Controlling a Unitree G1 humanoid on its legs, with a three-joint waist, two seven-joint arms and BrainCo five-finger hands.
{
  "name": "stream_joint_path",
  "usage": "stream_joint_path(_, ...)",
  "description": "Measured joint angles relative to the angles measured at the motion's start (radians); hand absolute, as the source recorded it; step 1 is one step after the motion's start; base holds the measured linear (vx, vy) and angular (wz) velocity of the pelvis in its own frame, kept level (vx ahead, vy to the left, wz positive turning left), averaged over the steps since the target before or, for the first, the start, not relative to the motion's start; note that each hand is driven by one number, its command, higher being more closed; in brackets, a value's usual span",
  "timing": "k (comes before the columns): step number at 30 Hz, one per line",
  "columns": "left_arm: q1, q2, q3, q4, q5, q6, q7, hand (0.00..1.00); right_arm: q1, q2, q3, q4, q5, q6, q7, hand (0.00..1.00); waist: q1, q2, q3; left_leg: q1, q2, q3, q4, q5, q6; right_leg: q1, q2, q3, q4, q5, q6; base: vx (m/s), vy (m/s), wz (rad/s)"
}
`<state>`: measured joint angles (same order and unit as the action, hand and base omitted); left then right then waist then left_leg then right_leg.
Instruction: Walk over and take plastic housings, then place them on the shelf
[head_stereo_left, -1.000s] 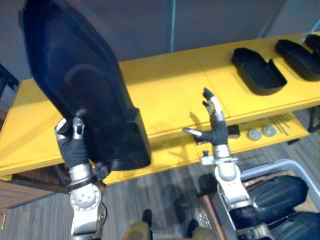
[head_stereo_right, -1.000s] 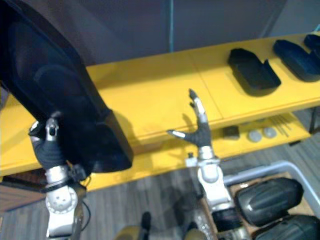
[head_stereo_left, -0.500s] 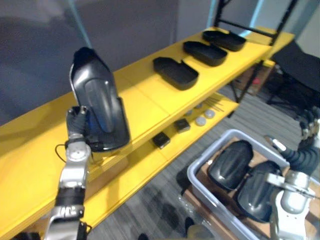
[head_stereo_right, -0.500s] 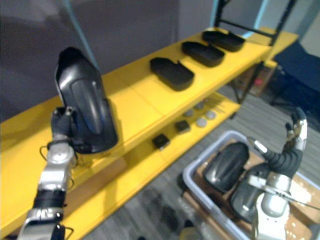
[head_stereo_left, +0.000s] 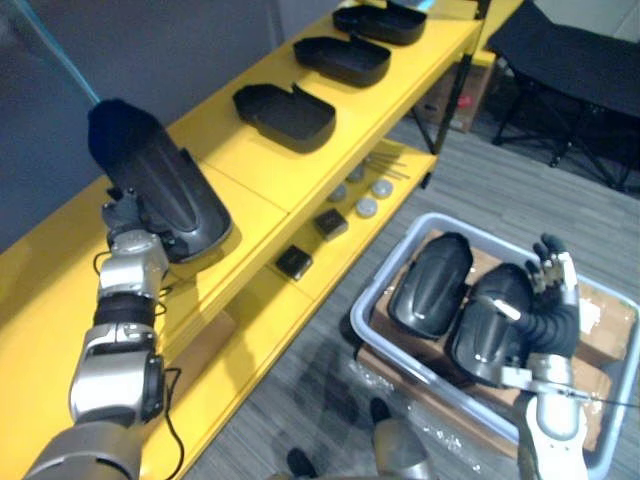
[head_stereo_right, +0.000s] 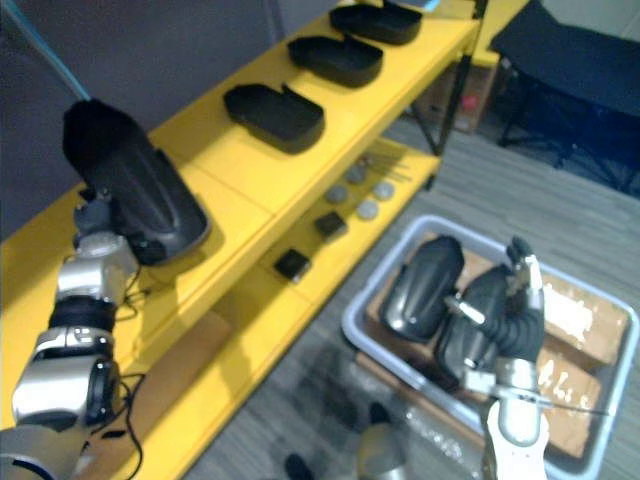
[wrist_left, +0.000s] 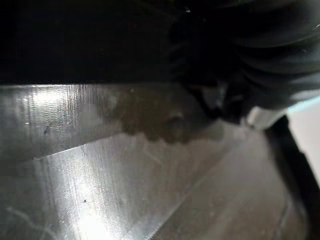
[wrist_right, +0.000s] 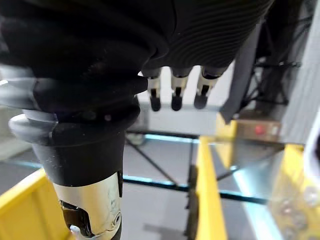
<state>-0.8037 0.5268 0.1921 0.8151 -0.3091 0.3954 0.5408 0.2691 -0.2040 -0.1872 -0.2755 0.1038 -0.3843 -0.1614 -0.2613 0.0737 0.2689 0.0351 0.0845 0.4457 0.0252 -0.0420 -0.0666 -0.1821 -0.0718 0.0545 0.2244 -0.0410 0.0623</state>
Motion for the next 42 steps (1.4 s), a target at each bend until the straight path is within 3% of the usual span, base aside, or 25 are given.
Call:
stream_joint_path(7,-0.02,0.041,0.079,0.009,0.004,0.061,0.009,1.0,0.016,-0.006,0.052,-0.034,0.002,0.02,-0.04,0.0,-0.003,-0.001,0.036,-0.036,0.005,0.002,0.02,0.0,0.0,-0.042,0.001,0.003,0.031,-0.006,-0.004,0.0,-0.011,0.01)
stream_joint_path(11,-0.02,0.056,0.122,0.01,0.004,0.066,0.036,1.0,0.039,-0.013,0.095,-0.039,0.003,0.025,-0.054,0.0,-0.004,0.001,0.051,-0.037,0.009,0.022,0.031,-0.009,0.009,-0.042,0.0,0.004,0.033,-0.007,-0.003,0.0,-0.001,-0.01)
stream_joint_path(12,-0.02,0.057,0.124,0.01,0.004,0.066,0.036,0.0,0.042,-0.015,0.098,-0.039,0.003,0.026,-0.057,0.0,-0.003,0.001,0.051,-0.039,0.01,0.031,0.038,-0.014,0.01,-0.043,0.0,0.005,0.034,-0.007,-0.002,0.01,0.0,-0.06)
stream_joint_path(17,-0.023,0.063,0.16,0.009,0.002,0.063,0.039,0.0,0.048,-0.038,0.112,-0.064,0.011,0.026,-0.057,0.0,-0.016,0.01,0.073,-0.059,0.031,0.099,0.101,-0.064,0.019,-0.047,-0.01,0.014,0.049,-0.017,0.004,0.0,0.011,-0.02)
stream_joint_path(31,-0.048,0.097,0.158,-0.007,-0.001,0.01,0.043,0.0,0.093,-0.061,0.153,-0.071,0.05,0.01,-0.014,0.0,-0.026,0.011,0.076,-0.05,0.034,0.142,0.131,-0.067,0.014,-0.061,-0.018,0.028,0.083,-0.032,0.013,0.0,0.004,-0.01)
stream_joint_path(36,-0.034,0.097,0.155,-0.007,-0.098,-0.065,0.097,0.0,0.101,-0.07,0.153,-0.071,0.048,0.008,-0.014,0.0,-0.027,0.011,0.076,-0.044,0.031,0.141,0.13,-0.065,0.014,-0.061,-0.021,0.027,0.099,-0.036,0.012,-0.02,-0.006,0.01)
stream_joint_path(39,-0.029,0.097,0.139,-0.003,-0.124,-0.121,0.123,0.0,0.097,-0.073,0.15,-0.071,0.038,-0.017,-0.014,0.0,-0.028,0.011,0.076,-0.039,0.026,0.138,0.122,-0.06,0.014,-0.06,-0.024,0.026,0.1,-0.036,0.012,0.0,0.0,0.0)
stream_joint_path(42,-0.03,0.098,0.097,-0.004,-0.121,-0.222,0.161,0.0,0.074,-0.075,0.143,-0.071,0.017,-0.08,-0.013,0.0,-0.028,0.014,0.074,-0.037,0.022,0.124,0.122,-0.058,0.014,-0.053,-0.028,0.021,0.096,-0.036,0.013,0.01,0.002,0.08)
